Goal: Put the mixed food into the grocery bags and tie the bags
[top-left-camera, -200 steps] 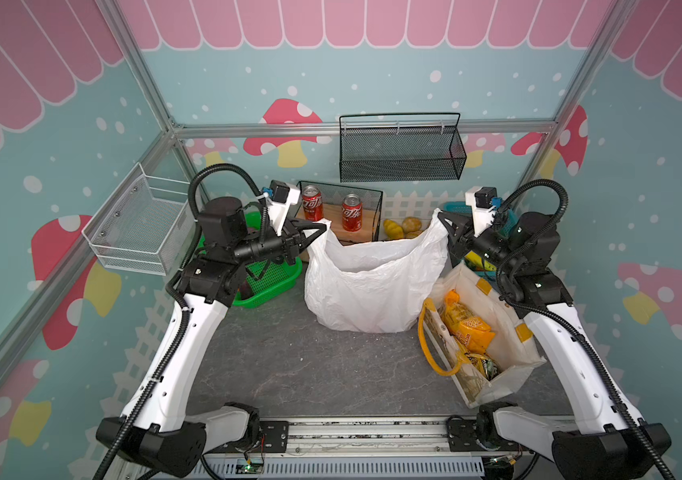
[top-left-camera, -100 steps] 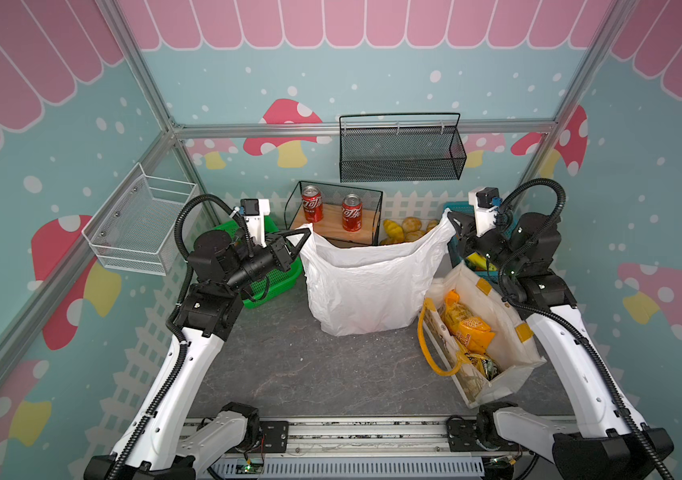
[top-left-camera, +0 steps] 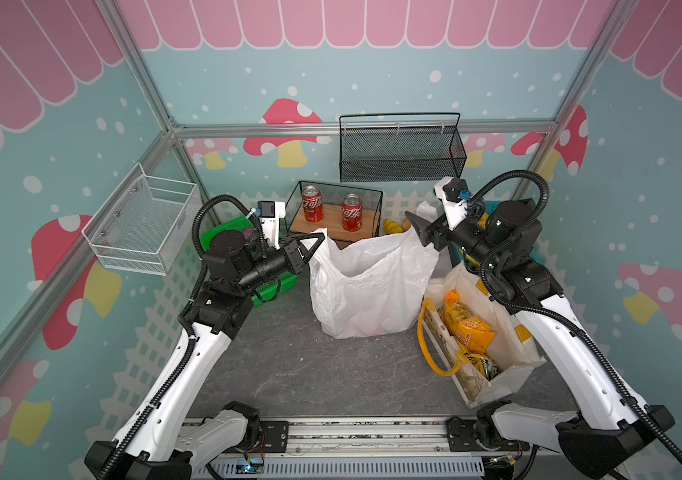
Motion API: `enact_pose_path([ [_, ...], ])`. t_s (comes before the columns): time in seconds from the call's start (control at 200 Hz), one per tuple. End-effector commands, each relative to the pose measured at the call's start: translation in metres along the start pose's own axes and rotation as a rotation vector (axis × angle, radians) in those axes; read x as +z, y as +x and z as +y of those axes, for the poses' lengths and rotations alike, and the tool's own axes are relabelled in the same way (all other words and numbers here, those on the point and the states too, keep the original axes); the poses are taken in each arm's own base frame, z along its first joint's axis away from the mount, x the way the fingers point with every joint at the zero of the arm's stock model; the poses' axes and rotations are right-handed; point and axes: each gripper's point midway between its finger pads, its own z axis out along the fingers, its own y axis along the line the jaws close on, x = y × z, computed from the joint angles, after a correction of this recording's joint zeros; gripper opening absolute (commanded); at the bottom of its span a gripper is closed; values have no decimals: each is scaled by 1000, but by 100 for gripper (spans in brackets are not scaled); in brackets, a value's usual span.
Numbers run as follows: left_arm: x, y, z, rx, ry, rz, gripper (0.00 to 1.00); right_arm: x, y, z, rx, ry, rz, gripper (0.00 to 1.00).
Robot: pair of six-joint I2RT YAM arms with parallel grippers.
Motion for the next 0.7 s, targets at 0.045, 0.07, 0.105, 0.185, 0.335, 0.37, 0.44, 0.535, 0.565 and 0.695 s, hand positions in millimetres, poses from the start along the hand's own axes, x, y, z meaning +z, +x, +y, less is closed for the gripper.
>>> enact_pose_path([
  [0.045,-3,-11,-12,40,23,-33,0,14,-19,43,-99,-124,-69,82],
  [0.07,-3,-11,-12,39,24,-34,0,16,-18,54,-96,-161,-75,82],
  [0.105,-4,-12,-13,40,25,-37,0,18,-16,72,-96,-212,-80,83],
  [0.185,-5,-14,-16,38,30,-41,0,20,-8,110,-87,-323,-102,83],
  [0.335,-7,-14,-24,42,55,-38,0,17,5,171,15,-581,-193,84],
  [0.37,-6,-13,-25,40,61,-34,0,18,8,182,29,-621,-202,84],
  [0.44,-7,-12,-28,40,72,-32,0,25,14,196,36,-655,-199,84],
  [0.535,-8,-10,-30,43,83,-33,0,35,21,206,35,-664,-199,84],
  [0.565,-8,-9,-30,44,84,-34,0,37,23,207,45,-666,-200,84],
  [0.695,-9,-9,-31,49,91,-38,0,50,30,208,82,-643,-205,84],
])
